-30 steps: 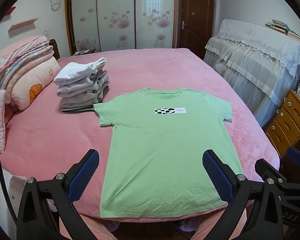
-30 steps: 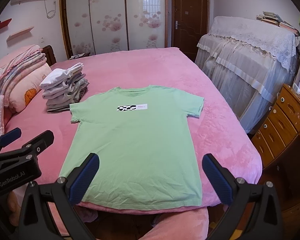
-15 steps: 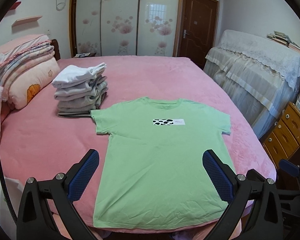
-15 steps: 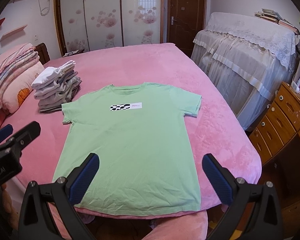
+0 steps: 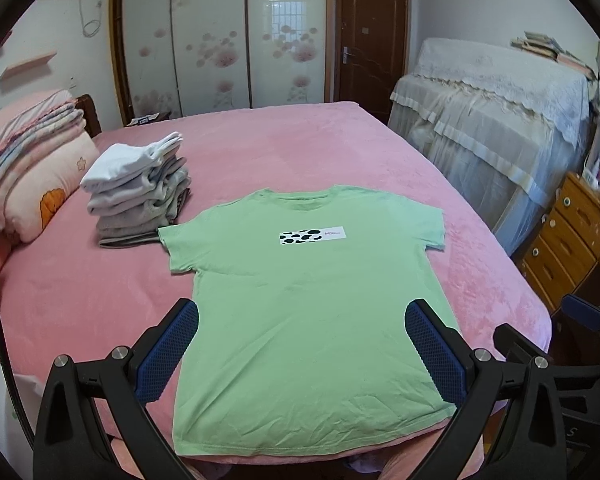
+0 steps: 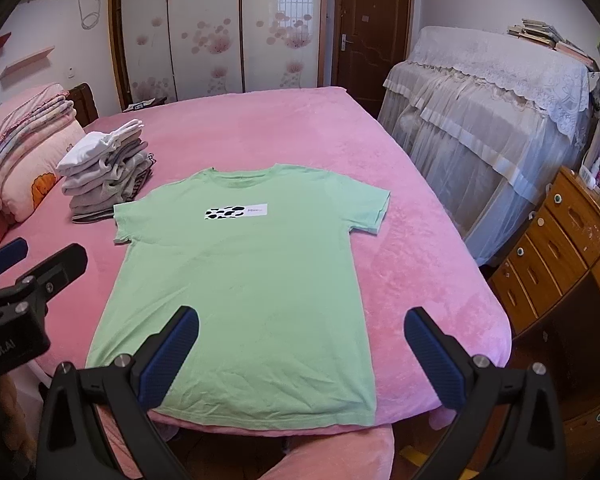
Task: Fold small clothes
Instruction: 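Move both tools over the flat light green T-shirt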
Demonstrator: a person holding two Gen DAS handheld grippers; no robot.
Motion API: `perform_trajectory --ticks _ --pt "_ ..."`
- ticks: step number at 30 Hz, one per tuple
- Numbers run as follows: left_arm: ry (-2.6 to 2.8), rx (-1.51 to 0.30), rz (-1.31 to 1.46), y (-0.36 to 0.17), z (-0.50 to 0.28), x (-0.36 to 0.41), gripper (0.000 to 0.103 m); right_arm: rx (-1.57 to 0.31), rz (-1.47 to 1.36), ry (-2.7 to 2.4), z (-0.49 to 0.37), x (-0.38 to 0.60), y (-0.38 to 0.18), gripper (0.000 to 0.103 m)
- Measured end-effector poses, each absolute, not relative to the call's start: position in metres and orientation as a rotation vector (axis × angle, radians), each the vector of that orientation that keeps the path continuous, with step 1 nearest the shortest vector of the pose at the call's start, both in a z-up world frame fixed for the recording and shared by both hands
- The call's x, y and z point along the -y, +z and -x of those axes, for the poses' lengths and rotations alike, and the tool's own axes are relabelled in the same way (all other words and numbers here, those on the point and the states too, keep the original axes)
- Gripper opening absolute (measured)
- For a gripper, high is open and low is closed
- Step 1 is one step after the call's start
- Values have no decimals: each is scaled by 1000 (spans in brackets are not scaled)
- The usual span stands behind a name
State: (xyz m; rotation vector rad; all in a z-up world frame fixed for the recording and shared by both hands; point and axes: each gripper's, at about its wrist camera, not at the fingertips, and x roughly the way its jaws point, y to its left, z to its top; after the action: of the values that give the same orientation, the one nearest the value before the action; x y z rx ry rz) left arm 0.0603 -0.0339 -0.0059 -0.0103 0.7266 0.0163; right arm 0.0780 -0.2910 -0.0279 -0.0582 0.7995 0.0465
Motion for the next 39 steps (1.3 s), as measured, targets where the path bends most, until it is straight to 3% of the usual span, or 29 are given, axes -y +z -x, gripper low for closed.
perform_trajectory --ticks 6,15,24,39 --pt "-29 -778 3 -12 -94 50 103 -806 -2 5 -94 321 -35 102" --pt "-32 -809 -4 -36 -144 75 103 -837 -18 -21 -128 347 -53 87" --pt "-48 -875 57 -51 -158 78 103 -812 -22 28 -141 344 -53 87" --pt "14 -849 105 -33 -120 50 103 -761 12 48 -127 323 -28 87"
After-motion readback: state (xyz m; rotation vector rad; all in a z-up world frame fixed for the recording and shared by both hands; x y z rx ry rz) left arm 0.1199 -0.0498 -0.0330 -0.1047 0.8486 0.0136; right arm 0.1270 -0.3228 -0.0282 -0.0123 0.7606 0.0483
